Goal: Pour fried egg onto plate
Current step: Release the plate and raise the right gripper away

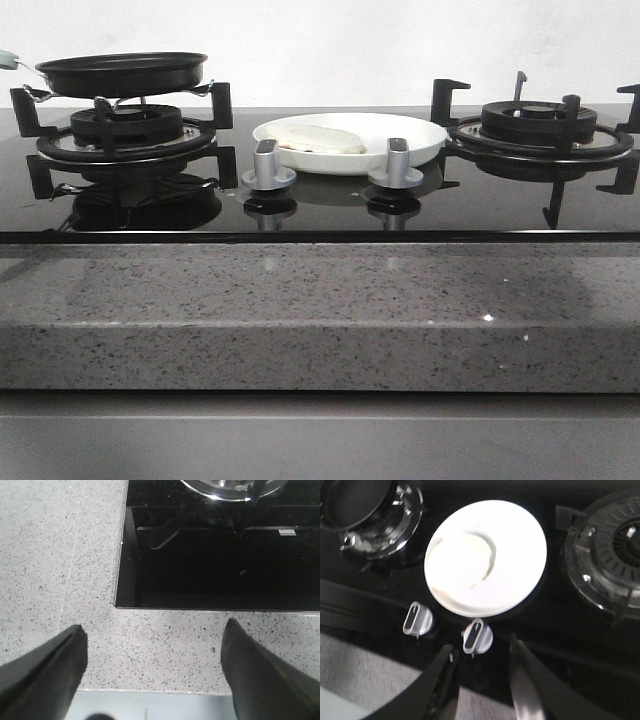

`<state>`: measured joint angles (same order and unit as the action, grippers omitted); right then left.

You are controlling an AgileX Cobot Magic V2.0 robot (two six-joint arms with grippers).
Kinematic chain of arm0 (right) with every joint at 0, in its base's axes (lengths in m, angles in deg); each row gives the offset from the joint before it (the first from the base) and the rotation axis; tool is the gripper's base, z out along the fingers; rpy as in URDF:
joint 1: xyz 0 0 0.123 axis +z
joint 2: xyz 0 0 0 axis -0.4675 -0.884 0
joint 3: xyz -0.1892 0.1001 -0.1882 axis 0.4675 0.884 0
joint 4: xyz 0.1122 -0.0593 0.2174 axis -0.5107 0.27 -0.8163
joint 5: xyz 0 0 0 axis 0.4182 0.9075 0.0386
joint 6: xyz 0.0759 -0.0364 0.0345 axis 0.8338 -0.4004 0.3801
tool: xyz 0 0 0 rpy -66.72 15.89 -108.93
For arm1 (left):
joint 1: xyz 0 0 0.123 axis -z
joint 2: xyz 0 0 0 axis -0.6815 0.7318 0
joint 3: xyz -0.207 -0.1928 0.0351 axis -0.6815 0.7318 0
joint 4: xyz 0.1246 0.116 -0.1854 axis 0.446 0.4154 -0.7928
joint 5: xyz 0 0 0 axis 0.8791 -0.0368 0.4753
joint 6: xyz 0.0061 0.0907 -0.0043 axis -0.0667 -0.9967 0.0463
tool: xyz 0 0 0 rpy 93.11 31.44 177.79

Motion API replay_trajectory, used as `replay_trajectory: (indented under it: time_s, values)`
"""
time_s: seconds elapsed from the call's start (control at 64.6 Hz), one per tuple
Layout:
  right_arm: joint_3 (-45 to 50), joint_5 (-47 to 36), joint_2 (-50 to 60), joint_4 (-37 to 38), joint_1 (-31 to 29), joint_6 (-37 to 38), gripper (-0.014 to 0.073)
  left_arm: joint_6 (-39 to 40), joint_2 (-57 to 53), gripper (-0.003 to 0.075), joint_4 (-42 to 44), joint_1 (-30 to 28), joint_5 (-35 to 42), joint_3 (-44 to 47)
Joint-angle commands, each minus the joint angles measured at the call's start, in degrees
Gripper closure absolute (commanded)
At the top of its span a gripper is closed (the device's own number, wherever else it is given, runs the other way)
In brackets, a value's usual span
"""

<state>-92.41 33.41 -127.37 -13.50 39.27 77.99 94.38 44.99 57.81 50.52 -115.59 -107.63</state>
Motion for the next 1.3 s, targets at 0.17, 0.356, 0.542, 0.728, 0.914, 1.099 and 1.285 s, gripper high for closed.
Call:
replay_trajectory:
  time_s: [0.17, 0.356, 0.542, 0.728, 0.914, 1.099, 1.285]
  values:
    - [19.69, -10.11, 19.14, -0.85, -0.01, -8.84, 0.0309, 0.74, -0.21, 0.0176, 0.25, 0.33, 3.40, -1.39]
    - [30.99, -11.08, 27.93, 1.38, -0.01, -8.90, 0.0309, 0.74, -0.21, 0.0176, 0.25, 0.33, 3.40, -1.39]
    - [39.00, -11.31, 34.49, 1.57, -0.01, -8.90, 0.0309, 0.74, -0.21, 0.0176, 0.25, 0.33, 3.40, -1.39]
    - [42.10, -11.25, 37.28, 1.70, -0.01, -8.90, 0.0309, 0.74, -0.21, 0.0176, 0.25, 0.33, 3.52, -1.39]
    - [42.17, -11.71, 37.28, 1.70, -0.01, -8.90, 0.0309, 0.74, -0.21, 0.0176, 0.25, 0.33, 4.86, -1.39]
    - [42.17, -12.57, 37.28, 1.76, -0.01, -8.90, 0.0347, 0.74, -0.21, 0.0176, 0.25, 0.33, 6.13, -1.39]
    - [42.17, -12.57, 37.28, 3.01, -0.01, -8.90, 0.0520, 0.74, -0.21, 0.0255, -0.70, 0.33, 6.26, -1.39]
